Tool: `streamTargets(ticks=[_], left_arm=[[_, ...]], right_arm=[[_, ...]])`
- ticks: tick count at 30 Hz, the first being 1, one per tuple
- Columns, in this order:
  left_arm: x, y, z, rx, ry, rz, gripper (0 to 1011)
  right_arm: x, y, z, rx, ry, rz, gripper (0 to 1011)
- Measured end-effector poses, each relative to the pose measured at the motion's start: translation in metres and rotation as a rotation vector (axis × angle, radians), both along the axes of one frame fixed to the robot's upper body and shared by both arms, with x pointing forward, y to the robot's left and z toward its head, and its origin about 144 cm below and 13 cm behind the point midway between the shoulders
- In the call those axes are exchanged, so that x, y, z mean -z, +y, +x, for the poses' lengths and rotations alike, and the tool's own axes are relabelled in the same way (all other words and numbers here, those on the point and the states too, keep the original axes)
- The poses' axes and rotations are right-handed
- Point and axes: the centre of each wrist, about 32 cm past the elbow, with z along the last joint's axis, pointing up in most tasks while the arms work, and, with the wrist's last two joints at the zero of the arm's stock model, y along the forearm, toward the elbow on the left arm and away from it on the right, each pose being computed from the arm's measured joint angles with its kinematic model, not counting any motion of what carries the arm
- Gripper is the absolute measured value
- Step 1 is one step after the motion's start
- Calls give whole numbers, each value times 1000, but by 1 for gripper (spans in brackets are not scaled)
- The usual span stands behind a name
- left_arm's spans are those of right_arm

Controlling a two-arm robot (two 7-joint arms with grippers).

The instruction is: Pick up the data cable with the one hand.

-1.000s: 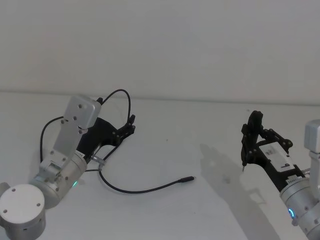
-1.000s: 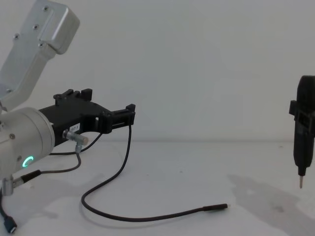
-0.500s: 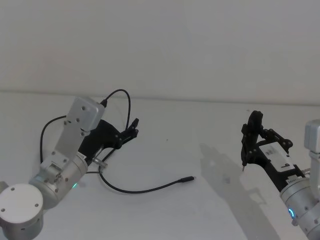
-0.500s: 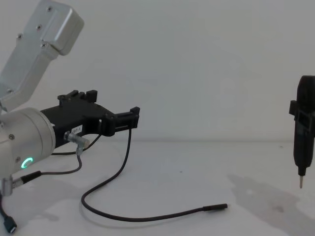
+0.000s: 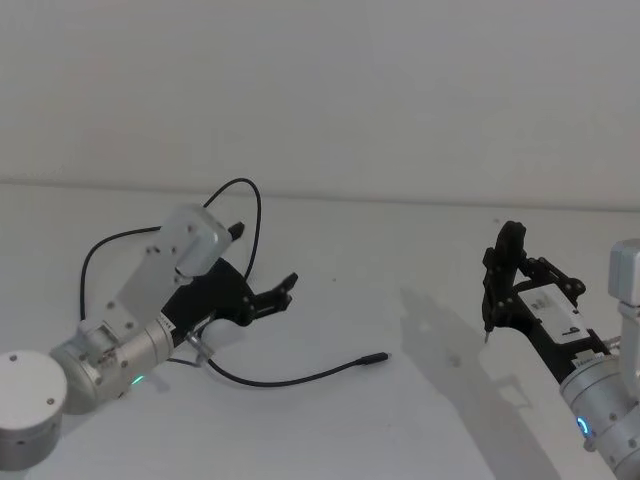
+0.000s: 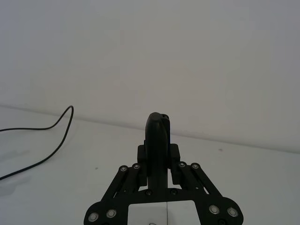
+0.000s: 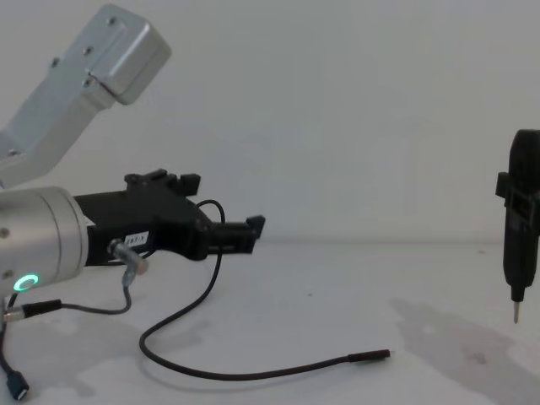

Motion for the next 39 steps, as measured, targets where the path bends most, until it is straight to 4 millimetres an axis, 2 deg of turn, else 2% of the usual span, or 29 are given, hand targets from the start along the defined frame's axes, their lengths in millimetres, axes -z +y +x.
streamTargets(ticks=[17, 26, 39], left_arm=[[-23, 15, 17, 229, 205, 227, 1001], [-27, 13, 26, 307, 297, 308, 1001], [-28, 5, 36, 331, 349, 332, 1001]], right_arm=[[0, 0, 0, 0, 0, 0, 268], [0, 0, 0, 0, 0, 0, 268], [0, 0, 0, 0, 0, 0, 268]])
